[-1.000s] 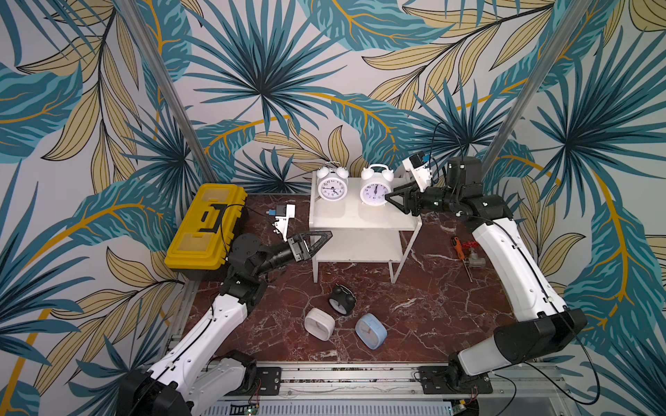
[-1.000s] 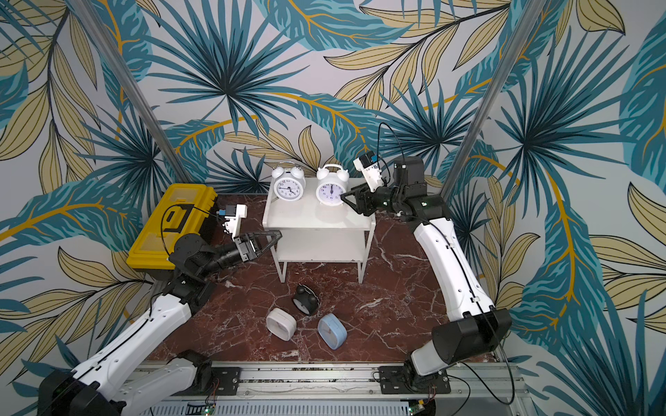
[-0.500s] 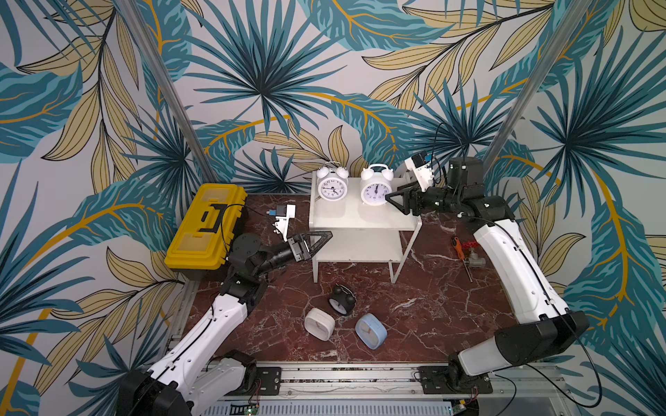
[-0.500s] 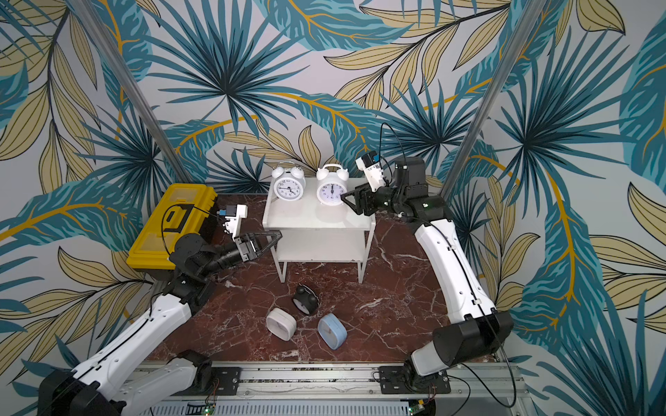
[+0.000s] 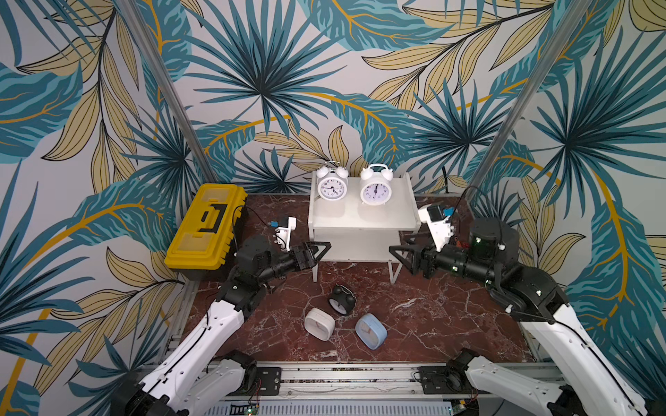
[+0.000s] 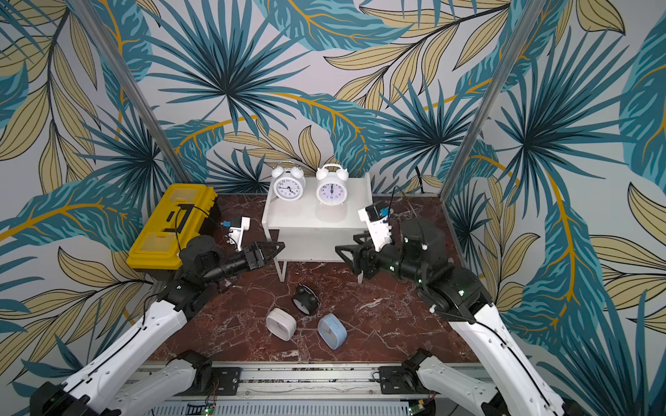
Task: Place the alarm clocks on the shelf by style
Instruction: Pick up the alarm from the center of the board.
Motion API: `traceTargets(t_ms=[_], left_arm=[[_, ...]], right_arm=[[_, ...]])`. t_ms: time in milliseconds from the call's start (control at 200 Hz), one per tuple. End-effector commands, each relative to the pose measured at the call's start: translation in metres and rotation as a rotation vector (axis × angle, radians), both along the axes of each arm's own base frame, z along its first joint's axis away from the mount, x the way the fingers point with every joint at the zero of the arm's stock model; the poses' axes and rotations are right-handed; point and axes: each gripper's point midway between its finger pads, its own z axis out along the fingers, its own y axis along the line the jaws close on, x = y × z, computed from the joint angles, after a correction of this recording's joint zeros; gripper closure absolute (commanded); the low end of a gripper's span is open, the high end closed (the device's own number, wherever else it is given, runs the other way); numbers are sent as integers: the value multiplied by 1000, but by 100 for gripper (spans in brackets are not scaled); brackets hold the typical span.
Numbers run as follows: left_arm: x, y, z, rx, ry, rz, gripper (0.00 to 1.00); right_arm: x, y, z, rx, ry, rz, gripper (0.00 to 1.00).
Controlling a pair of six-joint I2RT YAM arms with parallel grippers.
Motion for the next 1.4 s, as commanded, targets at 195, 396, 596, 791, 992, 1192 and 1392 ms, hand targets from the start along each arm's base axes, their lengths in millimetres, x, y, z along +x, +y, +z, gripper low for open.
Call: traceTargets(t_ms=[195, 396, 596, 791, 992, 1192, 1392], left_arm=[[-27, 9, -20, 95, 3, 8, 14], [-32, 20, -25, 123, 10, 54, 17], [-32, 47, -40, 182, 52, 196, 17], [-35, 47, -44, 147, 79, 199, 17], [-34, 39, -38, 94, 67, 172, 17], [-36, 39, -39, 109, 65, 160, 17], [-40, 41, -45, 119, 81, 154, 18]], right_arm=[[-21, 43, -110, -78, 163, -146, 36], [-16, 86, -153, -87, 170, -210, 42], [1, 90, -189, -161, 189, -327, 37], [4, 93, -204, -154, 205, -320, 34], [9, 91, -233, -220, 314, -268, 56], [14, 92, -237, -226, 298, -237, 57], [19, 99, -243, -228, 307, -220, 64]])
